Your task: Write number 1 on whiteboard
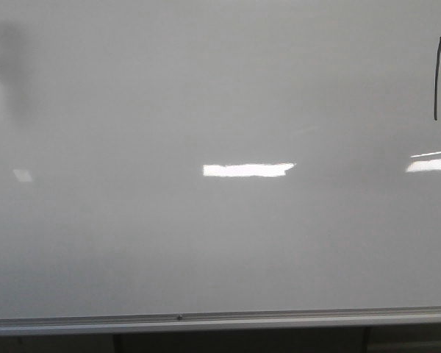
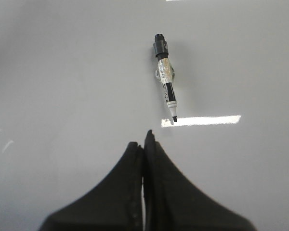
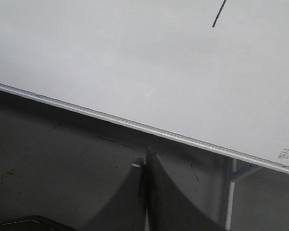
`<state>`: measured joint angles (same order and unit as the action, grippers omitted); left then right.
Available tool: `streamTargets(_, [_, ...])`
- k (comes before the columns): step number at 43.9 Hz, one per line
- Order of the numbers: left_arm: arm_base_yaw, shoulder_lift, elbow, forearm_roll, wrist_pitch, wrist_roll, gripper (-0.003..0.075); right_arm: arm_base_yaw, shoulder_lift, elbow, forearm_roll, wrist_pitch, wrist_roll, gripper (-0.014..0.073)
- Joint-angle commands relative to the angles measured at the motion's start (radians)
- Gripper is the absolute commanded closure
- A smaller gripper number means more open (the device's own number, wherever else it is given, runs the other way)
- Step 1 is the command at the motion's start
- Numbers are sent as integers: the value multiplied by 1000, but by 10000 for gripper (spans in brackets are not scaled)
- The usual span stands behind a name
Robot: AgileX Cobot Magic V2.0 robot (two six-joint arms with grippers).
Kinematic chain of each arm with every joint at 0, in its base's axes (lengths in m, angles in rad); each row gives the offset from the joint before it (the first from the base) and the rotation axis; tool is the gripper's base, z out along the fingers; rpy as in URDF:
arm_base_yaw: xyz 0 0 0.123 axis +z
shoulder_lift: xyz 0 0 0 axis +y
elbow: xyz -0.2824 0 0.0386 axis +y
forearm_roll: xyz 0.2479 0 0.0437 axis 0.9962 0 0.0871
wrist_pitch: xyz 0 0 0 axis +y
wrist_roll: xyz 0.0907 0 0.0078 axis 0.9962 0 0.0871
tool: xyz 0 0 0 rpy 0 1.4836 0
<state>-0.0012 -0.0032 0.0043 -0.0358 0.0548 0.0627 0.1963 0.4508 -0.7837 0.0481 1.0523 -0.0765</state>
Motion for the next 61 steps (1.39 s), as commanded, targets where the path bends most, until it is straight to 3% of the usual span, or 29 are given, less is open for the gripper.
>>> streamTargets(1, [-4,-21,24,1,-85,-12,739,-7,7,-21,0,-61,-1,663])
streamTargets(21, [-4,-19,24,1,-85,-12,739,-28,-49,19,-14,-99,-3,663])
streamTargets(24, [-4,-19,24,1,-85,-12,739,-63,-104,85,-26,-171,-3,663])
streamTargets(32, [-4,-19,24,1,-85,-12,739,-164,-299,361,-26,-532,-3,663])
streamTargets(40, [-4,-19,24,1,-85,-12,739,-204,-440,608,-16,-833,-2,663])
streamTargets(53, [-4,-19,24,1,-85,-12,739,-213,-476,813,31,-1117,-2,663])
streamTargets(61, [-4,-19,24,1,-85,-12,739,-213,-476,811,31,-1124,-2,663])
